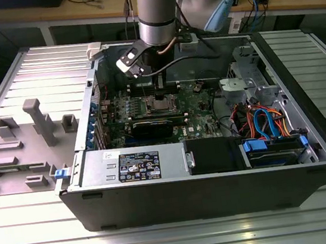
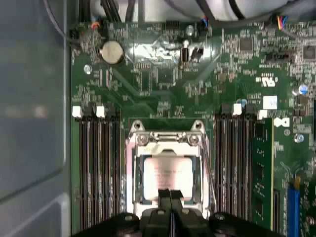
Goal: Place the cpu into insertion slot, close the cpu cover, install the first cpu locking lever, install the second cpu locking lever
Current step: 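Close the cpu cover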
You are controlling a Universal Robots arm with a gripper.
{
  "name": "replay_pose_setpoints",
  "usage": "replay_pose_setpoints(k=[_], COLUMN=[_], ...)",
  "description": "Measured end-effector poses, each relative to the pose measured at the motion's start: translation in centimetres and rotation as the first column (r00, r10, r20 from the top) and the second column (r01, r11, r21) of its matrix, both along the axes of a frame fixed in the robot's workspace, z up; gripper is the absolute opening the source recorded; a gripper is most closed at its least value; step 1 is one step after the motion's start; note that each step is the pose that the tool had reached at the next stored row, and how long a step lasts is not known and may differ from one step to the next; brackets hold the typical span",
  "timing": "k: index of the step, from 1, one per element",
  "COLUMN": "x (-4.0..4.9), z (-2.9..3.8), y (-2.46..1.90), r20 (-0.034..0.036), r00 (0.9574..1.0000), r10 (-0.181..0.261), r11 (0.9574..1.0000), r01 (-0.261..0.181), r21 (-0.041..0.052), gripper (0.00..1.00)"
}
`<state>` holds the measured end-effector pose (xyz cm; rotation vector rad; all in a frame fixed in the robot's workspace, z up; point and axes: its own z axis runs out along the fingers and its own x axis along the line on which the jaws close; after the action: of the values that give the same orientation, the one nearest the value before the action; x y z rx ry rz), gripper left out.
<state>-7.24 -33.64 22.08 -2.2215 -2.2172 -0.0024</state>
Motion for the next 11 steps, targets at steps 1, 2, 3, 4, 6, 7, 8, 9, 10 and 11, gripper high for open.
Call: replay_pose_setpoints(k=[1,2,3,4,6,7,8,9,10,11], x=[-0.36,-0.57,-0.57,-0.57,-0.57,-0.56,-0.48,-0.15,0.09,0.51], z=[-0.18,-1.45,-1.38,-0.97,-0.63,-0.62,-0.62,-0.61,-0.61,-0.61], y=[0.00,-0.01,0.00,0.00,0.00,0.00,0.00,0.00,0.00,0.00], r20=[0.0015,0.0023,0.0025,0.0024,0.0024,0.0024,0.0024,0.0020,0.0015,0.0008], r00=[0.9999,0.9993,0.9993,0.9993,0.9993,0.9993,0.9993,0.9993,0.9993,0.9993], r10=[0.013,0.038,0.038,0.038,0.038,0.038,0.037,0.037,0.038,0.037], r11=[0.9999,0.9993,0.9993,0.9993,0.9993,0.9993,0.9993,0.9993,0.9993,0.9993], r01=[-0.013,-0.038,-0.038,-0.038,-0.038,-0.038,-0.037,-0.037,-0.038,-0.037], r21=[0.0022,0.0025,0.0027,0.0016,0.0002,-0.0001,-0.0001,-0.0003,-0.0004,-0.0003], gripper=[0.11,0.11,0.11,0.11,0.11,0.11,0.11,0.11,0.11,0.11])
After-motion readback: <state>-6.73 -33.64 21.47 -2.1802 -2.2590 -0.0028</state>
